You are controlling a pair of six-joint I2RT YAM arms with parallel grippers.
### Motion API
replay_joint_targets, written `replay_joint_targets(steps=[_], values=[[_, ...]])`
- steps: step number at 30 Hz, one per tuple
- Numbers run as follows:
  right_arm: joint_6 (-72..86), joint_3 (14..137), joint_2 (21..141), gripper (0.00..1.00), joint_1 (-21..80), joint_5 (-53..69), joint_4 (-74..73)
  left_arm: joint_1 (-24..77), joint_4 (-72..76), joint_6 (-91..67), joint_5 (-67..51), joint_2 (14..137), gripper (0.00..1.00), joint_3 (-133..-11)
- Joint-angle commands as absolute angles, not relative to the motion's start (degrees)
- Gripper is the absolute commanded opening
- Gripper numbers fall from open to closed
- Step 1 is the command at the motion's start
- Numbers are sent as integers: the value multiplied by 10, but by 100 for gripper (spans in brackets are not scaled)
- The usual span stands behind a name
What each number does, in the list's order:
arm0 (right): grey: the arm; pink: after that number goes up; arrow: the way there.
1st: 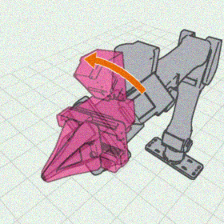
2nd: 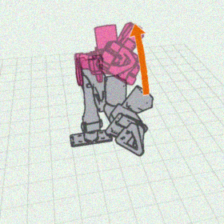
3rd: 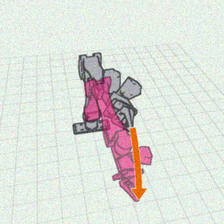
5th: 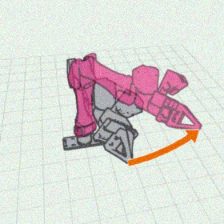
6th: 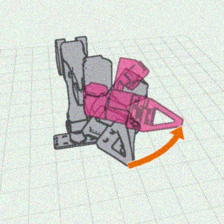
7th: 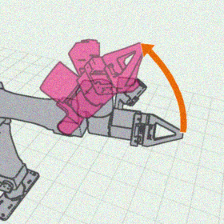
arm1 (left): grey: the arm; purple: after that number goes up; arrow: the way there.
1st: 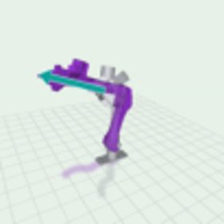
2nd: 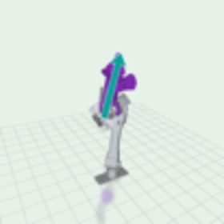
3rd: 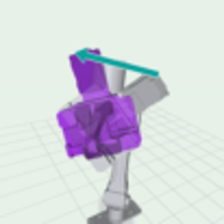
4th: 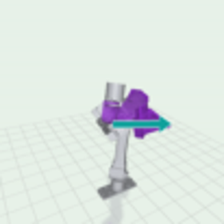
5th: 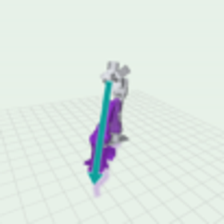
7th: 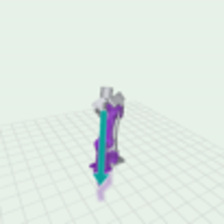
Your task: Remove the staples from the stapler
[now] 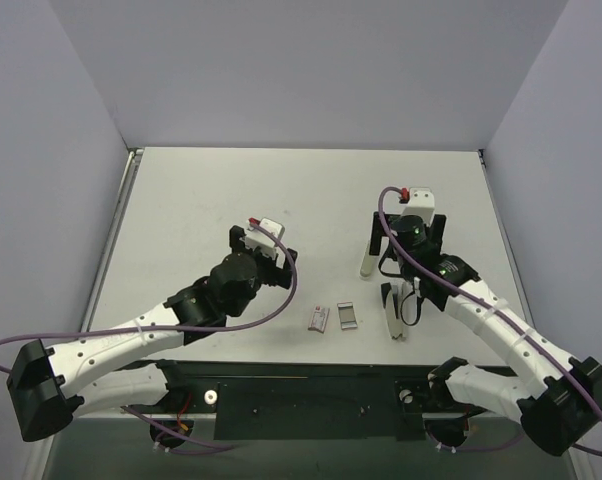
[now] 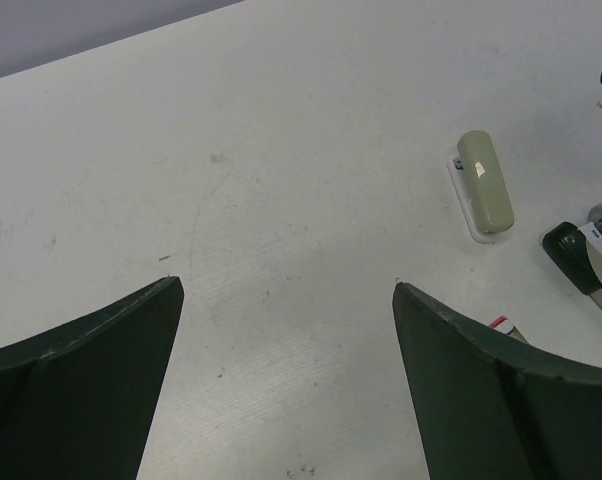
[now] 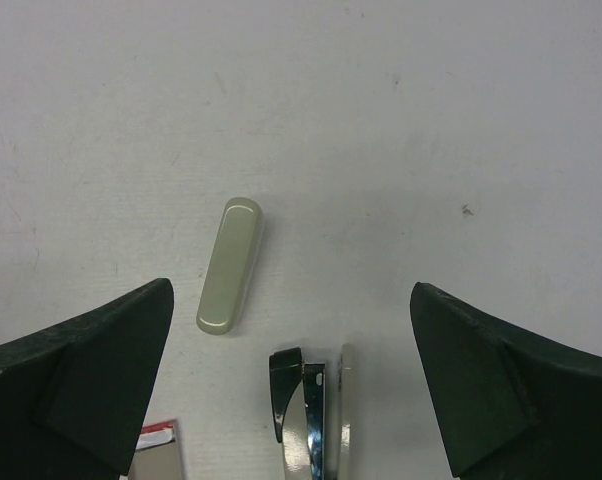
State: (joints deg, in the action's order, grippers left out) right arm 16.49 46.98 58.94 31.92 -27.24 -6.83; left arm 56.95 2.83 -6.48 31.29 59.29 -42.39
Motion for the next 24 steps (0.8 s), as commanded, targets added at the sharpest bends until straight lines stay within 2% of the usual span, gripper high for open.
replay_joint_targets(steps=[1,13,24], values=[[199,507,632,99,318,-255,-98,572,6,-100,326,577,97,-454],[348,503,722,93,266,-169,-93,571,-20,-128,258,596,97,-455],[417,516,825,90,265,-167,-73,571,-16,-140,197,591,97,-427]])
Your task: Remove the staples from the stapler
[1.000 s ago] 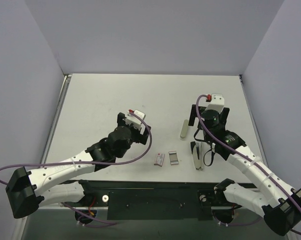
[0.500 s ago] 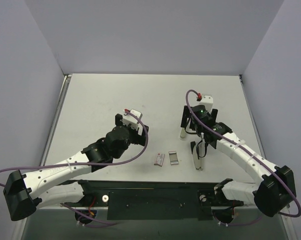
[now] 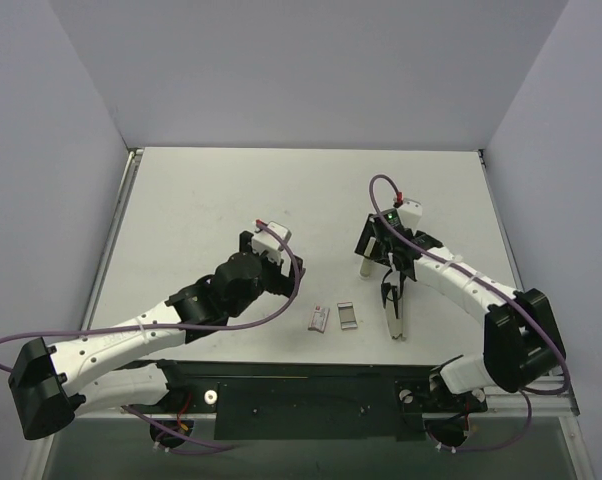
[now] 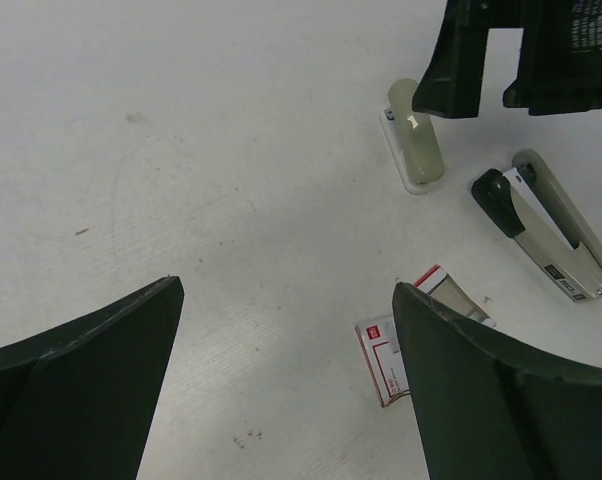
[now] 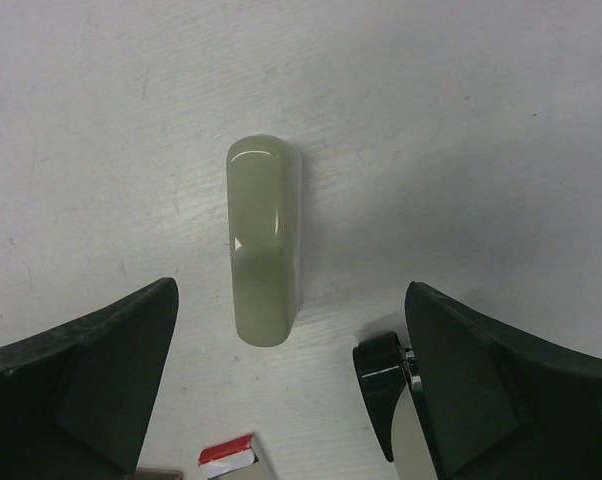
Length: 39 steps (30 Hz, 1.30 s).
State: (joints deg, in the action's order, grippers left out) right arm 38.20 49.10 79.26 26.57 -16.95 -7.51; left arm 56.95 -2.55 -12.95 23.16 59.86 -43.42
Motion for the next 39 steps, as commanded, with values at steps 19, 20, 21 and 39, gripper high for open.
replay_joint_targets(steps=[19,20,21,39], values=[[441,572,929,80,267,-176,-81,571,-11,-138,181,543,97,-388],[440,574,934,78,267,-177,-84,571,-11,-136,182,543,97,-386],[440,579,937,77,268,-178,-87,571,-12,-135,183,543,97,-386],[438,620,990,52,273,-192,-124,570,-24,-129,204,538,97,-378]])
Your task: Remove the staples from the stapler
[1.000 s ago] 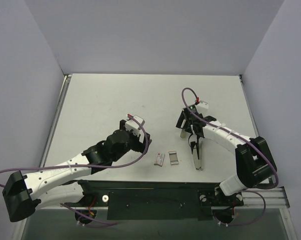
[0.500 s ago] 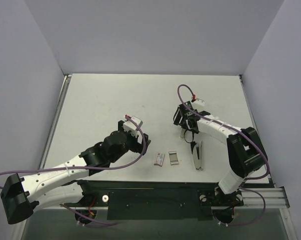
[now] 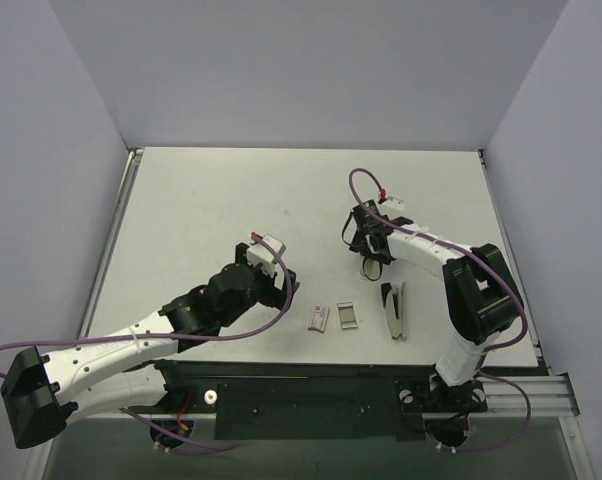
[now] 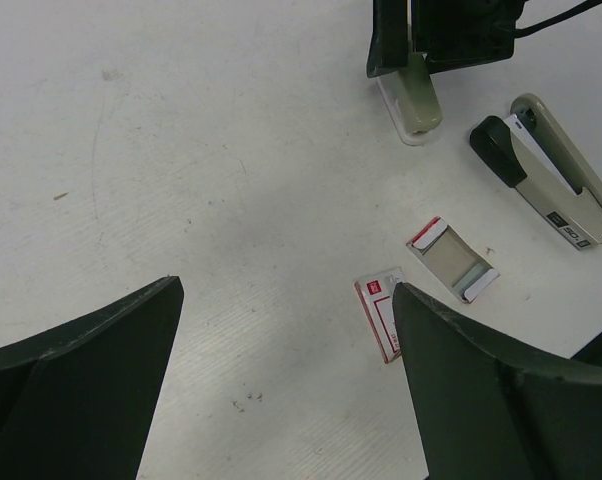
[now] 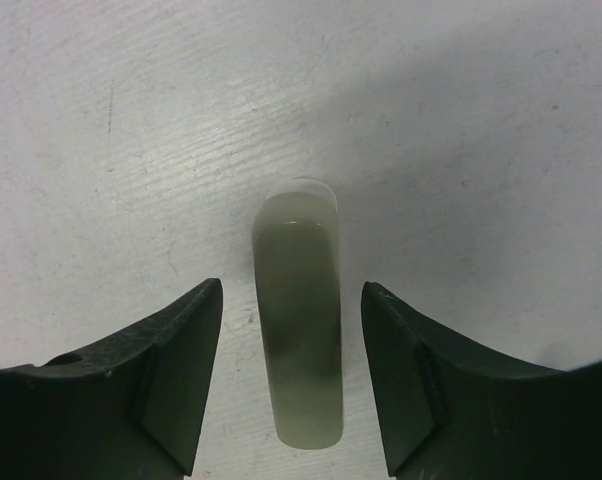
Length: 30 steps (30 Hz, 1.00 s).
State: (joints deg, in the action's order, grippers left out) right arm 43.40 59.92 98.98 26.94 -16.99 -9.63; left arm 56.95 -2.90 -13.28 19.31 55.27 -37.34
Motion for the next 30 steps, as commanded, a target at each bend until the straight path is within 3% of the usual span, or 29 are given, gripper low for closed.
replay_joint_targets(steps=[1,5,10,12,30], values=[[437,620,991,51,273,-190,-124,570,-23,-129,204,535,97,-377],[433,625,996,39,273,-189,-130,570,-32,-129,221,530,97,-375],[439,624,988,5,274,-185,-132,570,-33,-136,226,518,97,-370],[439,627,984,0,278,-178,-134,570,-36,-139,230,513,97,-369],[504,717,1003,0,409,-185,-152,570,-68,-189,259,417,96,-344]])
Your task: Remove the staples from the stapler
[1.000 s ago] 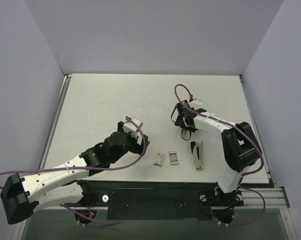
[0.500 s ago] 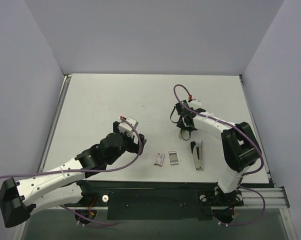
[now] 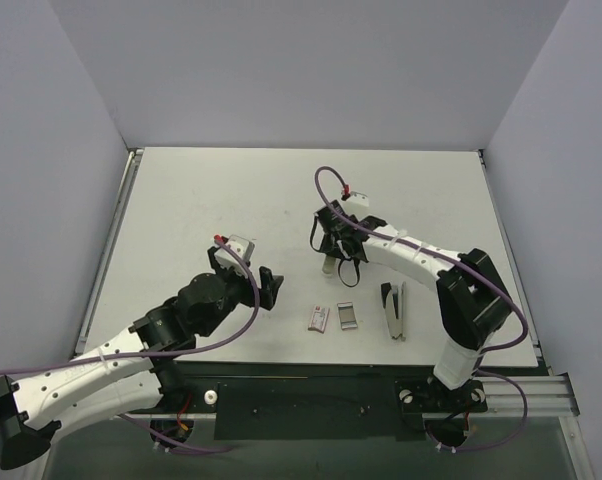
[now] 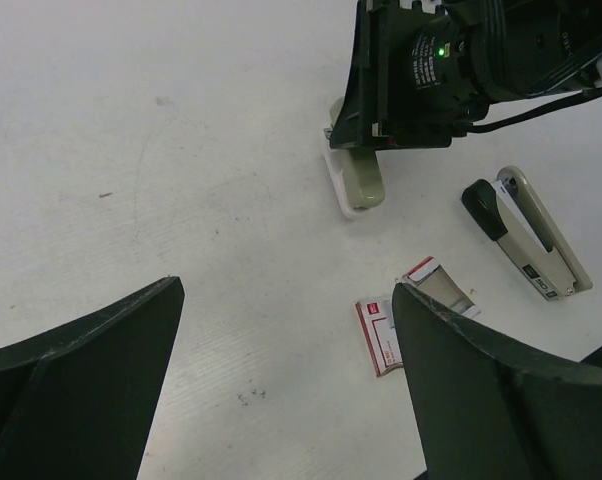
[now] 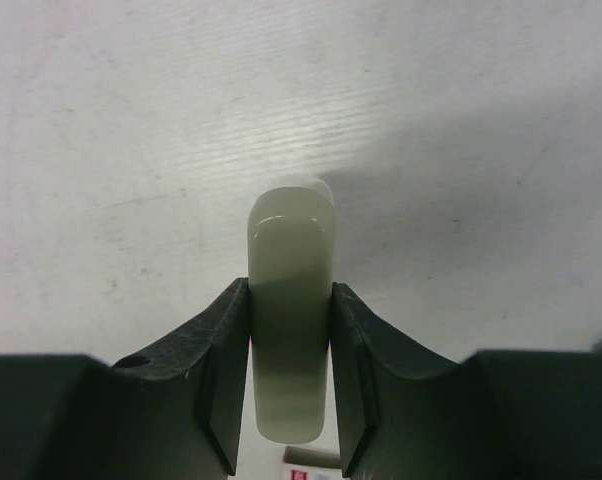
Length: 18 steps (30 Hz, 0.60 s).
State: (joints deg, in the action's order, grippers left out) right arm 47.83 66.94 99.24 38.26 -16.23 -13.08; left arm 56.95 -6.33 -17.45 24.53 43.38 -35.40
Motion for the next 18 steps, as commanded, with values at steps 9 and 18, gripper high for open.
replay_joint_targets(steps=[9,18], values=[[524,796,1076,0,466,-196,-169,570,-109,-213,262,380,96,-339],[537,847,1125,0,491,-207,-189,570,-144,-240,285,344,95,-334]])
